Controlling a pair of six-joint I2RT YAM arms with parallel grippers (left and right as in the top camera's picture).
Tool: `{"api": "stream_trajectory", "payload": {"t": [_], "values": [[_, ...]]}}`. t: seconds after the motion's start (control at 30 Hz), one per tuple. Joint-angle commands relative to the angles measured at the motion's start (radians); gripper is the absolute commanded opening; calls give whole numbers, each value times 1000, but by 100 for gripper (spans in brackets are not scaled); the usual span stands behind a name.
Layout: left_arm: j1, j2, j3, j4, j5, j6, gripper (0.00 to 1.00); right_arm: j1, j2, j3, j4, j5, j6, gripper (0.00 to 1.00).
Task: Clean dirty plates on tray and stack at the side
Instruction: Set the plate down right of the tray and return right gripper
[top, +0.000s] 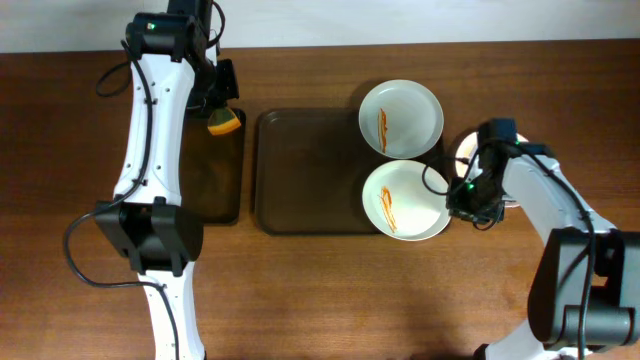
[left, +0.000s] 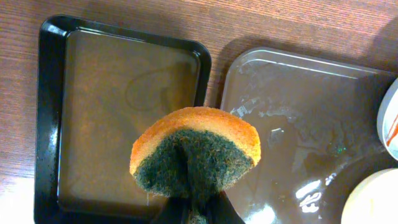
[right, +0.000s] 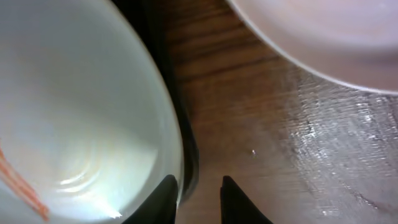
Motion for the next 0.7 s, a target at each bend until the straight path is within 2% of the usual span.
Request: {"api": "stream_trajectory", "payload": {"t": [0.0, 0.13, 0.23, 0.3, 0.43, 0.53, 0.67], "values": [[-1, -13, 18, -2, 4, 12, 0, 70, -5, -45, 21, 17, 11, 18], [-1, -13, 18, -3, 4, 12, 0, 172, -5, -44, 42, 13, 65, 4], [-2, -13, 18, -6, 4, 12, 0, 256, -6, -26, 52, -77, 104, 4], [-2, -13, 18, -5, 4, 12, 0, 312, -5, 30, 66, -85, 198, 4], [-1, -13, 18, -6, 4, 12, 0, 433, 3, 68, 283, -63, 439, 4], [-1, -13, 18, -6, 4, 12, 0, 510, 42, 68, 376, 86, 511, 4], [-1, -13, 18, -5, 4, 12, 0, 517, 102, 68, 387, 92, 517, 4]]}}
